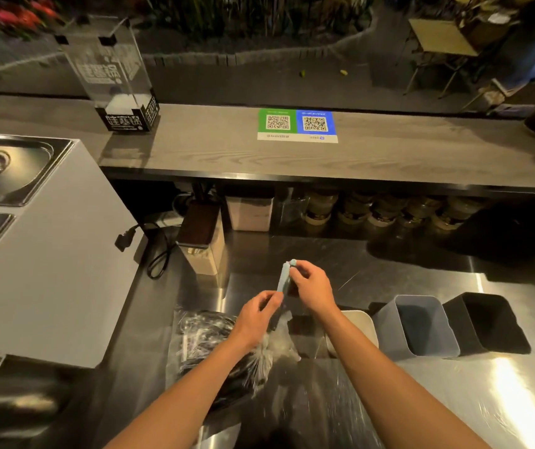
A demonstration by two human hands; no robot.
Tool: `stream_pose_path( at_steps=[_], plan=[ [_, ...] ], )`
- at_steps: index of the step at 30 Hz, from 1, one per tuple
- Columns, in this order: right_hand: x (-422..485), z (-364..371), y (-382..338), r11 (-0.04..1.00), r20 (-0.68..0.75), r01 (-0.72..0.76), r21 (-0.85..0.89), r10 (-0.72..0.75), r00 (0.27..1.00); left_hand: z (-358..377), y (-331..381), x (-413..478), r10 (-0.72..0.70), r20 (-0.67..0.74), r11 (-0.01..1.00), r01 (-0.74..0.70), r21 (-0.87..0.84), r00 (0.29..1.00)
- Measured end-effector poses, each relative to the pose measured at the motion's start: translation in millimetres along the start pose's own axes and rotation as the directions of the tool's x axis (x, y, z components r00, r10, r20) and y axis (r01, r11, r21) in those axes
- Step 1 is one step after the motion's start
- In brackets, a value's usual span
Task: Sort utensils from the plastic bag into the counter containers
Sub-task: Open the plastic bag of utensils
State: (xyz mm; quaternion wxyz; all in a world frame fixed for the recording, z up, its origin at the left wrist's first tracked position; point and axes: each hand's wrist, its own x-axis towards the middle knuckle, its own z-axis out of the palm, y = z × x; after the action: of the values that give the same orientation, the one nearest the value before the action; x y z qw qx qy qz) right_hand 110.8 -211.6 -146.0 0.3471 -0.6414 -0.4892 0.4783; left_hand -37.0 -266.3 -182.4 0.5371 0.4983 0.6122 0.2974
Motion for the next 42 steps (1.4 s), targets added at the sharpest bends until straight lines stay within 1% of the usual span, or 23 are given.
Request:
stream_pose_path(
  at_steps=[2,4,6,9,12,15,22,25,28,31,33,36,39,40,42],
  plan=[
    [1.0,5.2,-2.6,0.998,0.026,-0.021,0.06,0.019,0.999,-0.1,2.5,2.5,-0.012,-0.009,1.0,0.012,-0.011,1.0],
    [-0.7,7.7,-7.6,0.987,0.099,-0.048,0.151,0.033,0.995,-1.6,2.9,4.2,-0.023,-0.037,0.999,0.022,-0.026,0.999],
    [-3.0,7.6,-11.6,0.982,0.153,-0.014,0.187,-0.015,0.988,-5.9,3.6,5.3,-0.024,-0.061,0.999,0.022,-0.024,0.998],
    [-3.8,6.5,-11.9,0.993,0.168,0.056,0.106,-0.073,0.983,-14.0,5.6,4.5,-0.023,-0.09,1.0,0.024,0.014,0.996],
    [-1.8,5.9,-8.4,0.997,0.163,0.062,0.054,-0.07,0.984,-23.2,2.2,7.6,0.011,-0.14,0.991,0.007,0.13,0.99],
    [-0.2,7.3,-5.5,0.998,0.157,0.037,0.059,-0.046,0.987,-29.5,-0.9,13.0,0.015,-0.148,0.979,0.015,0.201,0.989],
    [13.1,12.9,-2.9,0.998,0.133,0.03,0.061,-0.038,0.99,-36.6,0.4,25.8,0.019,-0.139,0.972,0.014,0.234,0.99],
    [21.0,14.2,-0.9,0.999,0.104,0.02,0.04,-0.024,0.994,-39.0,3.2,32.6,0.037,-0.141,0.96,0.005,0.281,0.989],
    [34.0,17.5,8.2,0.999,0.081,-0.03,-0.015,0.031,0.996,-41.4,1.4,41.3,0.071,-0.202,0.941,0.002,0.339,0.977],
    [51.6,22.4,25.0,0.986,-0.022,-0.155,-0.066,0.154,0.988,-43.2,-4.5,49.7,0.102,-0.28,0.894,0.035,0.446,0.955],
    [63.1,25.5,34.9,0.964,-0.056,-0.256,-0.072,0.252,0.966,-45.1,-7.1,52.6,0.069,-0.305,0.896,0.075,0.438,0.95],
    [77.9,33.0,51.0,0.923,-0.048,-0.38,-0.056,0.378,0.925,-46.2,-15.9,54.1,-0.013,-0.263,0.911,0.12,0.394,0.965],
    [89.3,45.1,62.7,0.899,-0.05,-0.438,-0.019,0.437,0.898,-45.8,-26.4,55.4,-0.057,-0.231,0.916,0.143,0.375,0.971],
    [92.5,49.3,64.3,0.894,-0.028,-0.446,-0.042,0.445,0.895,-45.4,-29.6,56.3,-0.071,-0.223,0.919,0.151,0.363,0.972],
    [96.6,55.5,63.2,0.888,0.053,-0.43,-0.162,0.443,0.895,-45.0,-33.8,58.2,-0.089,-0.22,0.922,0.164,0.351,0.972]
  ],
)
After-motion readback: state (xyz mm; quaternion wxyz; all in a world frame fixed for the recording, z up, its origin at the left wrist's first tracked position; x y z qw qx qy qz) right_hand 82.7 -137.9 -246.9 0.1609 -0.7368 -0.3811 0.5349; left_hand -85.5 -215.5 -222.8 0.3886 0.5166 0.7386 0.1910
